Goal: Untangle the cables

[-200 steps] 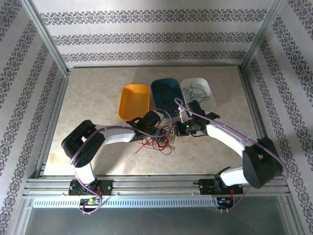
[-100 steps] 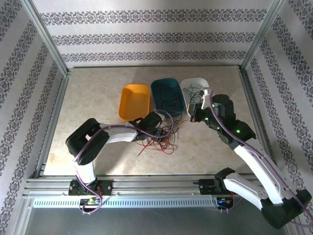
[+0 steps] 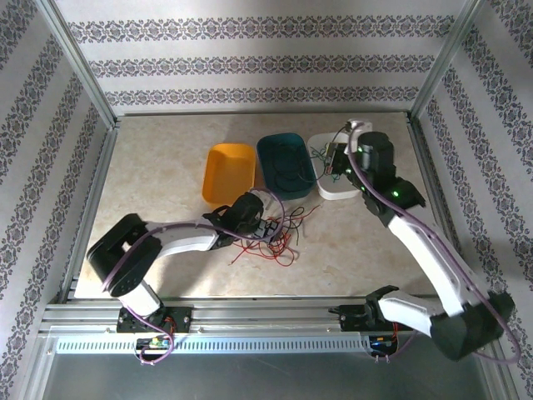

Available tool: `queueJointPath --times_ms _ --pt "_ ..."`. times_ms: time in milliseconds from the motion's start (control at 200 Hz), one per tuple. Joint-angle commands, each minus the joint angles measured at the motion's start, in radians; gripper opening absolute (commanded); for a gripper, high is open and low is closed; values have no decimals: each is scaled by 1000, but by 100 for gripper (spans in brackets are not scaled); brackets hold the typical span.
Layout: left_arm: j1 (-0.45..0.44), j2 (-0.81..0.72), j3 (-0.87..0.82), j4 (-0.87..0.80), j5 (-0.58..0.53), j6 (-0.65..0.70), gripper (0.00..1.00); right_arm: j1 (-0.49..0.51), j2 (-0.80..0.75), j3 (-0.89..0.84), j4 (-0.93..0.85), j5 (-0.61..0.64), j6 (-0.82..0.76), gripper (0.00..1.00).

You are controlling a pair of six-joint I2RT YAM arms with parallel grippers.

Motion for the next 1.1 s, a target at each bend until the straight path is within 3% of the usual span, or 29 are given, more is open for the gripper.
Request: queueJointPath --times_ms 0,130,325,590,610,635,690,755,915,1095 --pt "-17 -101 -24 148 -154 -87 95 -10 108 74 24 -62 -41 0" --pt "-8 -198 -41 79 -402 -146 96 -11 275 164 -10 -113 -87 0" --pt "7 -247 -57 -11 -447 -84 97 -10 505 275 -61 -165 -108 0" --pt "13 -224 -64 -53 -399 -93 97 8 766 399 -133 -322 -67 0" --pt "13 -220 -62 -53 -394 -90 97 8 775 404 -133 -330 -57 3" --pt "13 -215 -59 -52 -386 -81 97 7 783 409 -134 -334 -44 18" --pt "13 -200 -47 -56 -365 -56 97 7 779 410 -132 -306 -22 41" --pt "13 -180 -24 -82 -350 -36 97 10 739 382 -104 -269 -22 54" --pt "13 -152 -8 -83 -296 -1 97 22 553 271 -75 -203 -50 59" --pt "12 -115 -4 -77 -243 10 96 44 353 81 -124 -234 -47 59"
